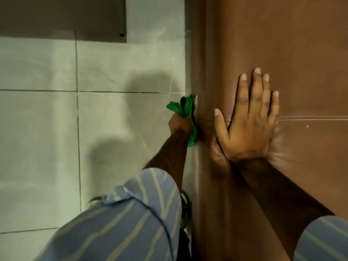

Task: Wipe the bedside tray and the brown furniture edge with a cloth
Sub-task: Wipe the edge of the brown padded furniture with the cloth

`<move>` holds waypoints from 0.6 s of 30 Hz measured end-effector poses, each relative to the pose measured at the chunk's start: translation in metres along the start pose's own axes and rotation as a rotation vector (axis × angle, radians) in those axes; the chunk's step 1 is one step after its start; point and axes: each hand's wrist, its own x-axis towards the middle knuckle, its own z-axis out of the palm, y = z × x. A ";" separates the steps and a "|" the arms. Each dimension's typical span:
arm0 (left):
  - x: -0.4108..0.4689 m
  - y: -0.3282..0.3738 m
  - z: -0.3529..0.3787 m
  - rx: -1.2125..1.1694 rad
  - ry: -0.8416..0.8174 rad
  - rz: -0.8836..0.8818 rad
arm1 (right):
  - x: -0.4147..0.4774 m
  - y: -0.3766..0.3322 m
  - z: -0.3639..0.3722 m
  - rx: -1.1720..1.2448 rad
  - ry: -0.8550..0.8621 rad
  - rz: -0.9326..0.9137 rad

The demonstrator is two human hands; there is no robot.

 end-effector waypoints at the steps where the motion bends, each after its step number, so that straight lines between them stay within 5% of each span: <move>1: 0.012 0.010 0.007 -0.007 0.015 0.015 | -0.001 -0.001 0.002 -0.001 0.013 -0.002; 5: 0.048 0.035 0.020 -0.186 0.066 0.104 | -0.001 -0.001 0.007 0.003 0.048 -0.004; 10: -0.011 -0.014 0.012 -0.350 -0.020 0.174 | 0.000 -0.003 0.007 -0.002 0.051 0.001; 14: -0.020 -0.070 0.000 0.015 -0.076 0.067 | -0.001 -0.003 0.009 -0.003 0.066 0.005; 18: 0.030 -0.013 0.012 0.075 -0.021 0.081 | -0.003 -0.003 0.013 -0.016 0.097 -0.008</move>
